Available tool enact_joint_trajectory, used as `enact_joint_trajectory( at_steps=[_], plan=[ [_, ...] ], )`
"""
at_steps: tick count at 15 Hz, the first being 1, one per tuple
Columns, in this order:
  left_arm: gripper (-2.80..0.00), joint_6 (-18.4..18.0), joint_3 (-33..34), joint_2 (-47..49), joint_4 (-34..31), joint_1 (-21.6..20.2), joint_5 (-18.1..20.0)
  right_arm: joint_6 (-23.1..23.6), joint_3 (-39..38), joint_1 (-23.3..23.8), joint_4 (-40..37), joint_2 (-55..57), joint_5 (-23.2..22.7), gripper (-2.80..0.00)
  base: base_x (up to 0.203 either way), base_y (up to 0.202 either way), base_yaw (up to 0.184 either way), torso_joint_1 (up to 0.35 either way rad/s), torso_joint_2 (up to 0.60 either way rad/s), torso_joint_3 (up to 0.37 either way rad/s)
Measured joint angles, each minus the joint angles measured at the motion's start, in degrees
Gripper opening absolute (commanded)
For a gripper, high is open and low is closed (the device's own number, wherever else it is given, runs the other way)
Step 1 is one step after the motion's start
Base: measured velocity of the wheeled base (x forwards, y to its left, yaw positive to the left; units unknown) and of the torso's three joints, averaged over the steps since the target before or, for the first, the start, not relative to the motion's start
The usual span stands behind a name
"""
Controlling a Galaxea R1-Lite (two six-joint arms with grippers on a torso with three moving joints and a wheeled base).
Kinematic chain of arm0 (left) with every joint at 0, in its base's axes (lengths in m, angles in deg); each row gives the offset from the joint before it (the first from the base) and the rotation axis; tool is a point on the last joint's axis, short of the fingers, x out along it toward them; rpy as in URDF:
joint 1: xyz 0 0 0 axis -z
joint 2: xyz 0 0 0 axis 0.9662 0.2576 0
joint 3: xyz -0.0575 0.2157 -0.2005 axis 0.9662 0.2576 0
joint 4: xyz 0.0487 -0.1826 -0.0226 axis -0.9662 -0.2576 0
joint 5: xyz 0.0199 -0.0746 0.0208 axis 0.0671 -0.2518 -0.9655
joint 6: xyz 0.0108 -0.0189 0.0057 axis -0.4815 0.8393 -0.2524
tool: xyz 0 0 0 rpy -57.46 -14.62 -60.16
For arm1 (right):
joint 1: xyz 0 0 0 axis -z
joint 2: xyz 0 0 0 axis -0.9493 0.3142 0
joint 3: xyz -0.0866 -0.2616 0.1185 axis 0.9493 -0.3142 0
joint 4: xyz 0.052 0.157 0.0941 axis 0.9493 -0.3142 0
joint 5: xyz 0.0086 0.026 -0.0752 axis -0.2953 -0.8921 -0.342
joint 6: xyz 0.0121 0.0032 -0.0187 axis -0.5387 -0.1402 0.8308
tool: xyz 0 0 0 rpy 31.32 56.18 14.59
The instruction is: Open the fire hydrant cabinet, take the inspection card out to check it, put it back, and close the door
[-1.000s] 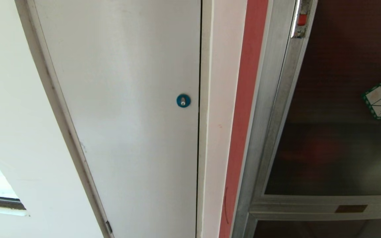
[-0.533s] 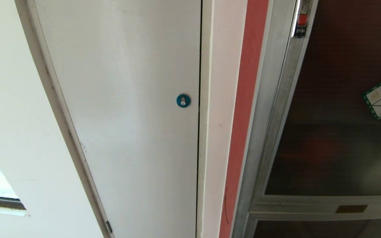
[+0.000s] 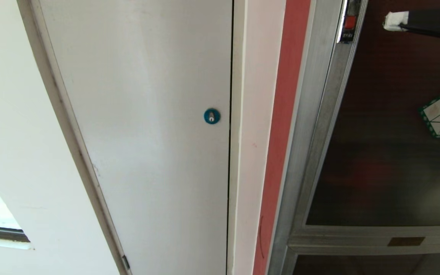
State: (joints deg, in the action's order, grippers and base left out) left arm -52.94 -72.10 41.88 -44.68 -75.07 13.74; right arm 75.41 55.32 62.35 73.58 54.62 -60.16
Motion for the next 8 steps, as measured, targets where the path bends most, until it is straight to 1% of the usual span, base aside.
enact_joint_trajectory(
  at_steps=[4, 8],
  plan=[
    [-2.80, -0.02, 0.00, 0.00, 0.00, 0.00, 0.01, -0.24, 4.89, -0.30, 2.08, 6.02, 0.63, -2.80, 0.000, 0.000, 0.000, 0.000, 0.00, 0.000],
    [-2.80, 0.00, 0.00, 0.00, 0.00, 0.00, 0.00, -0.17, 6.54, -0.62, 3.57, 9.09, 2.26, -2.80, 0.000, 0.000, 0.000, 0.000, 0.00, 0.000]
  ],
)
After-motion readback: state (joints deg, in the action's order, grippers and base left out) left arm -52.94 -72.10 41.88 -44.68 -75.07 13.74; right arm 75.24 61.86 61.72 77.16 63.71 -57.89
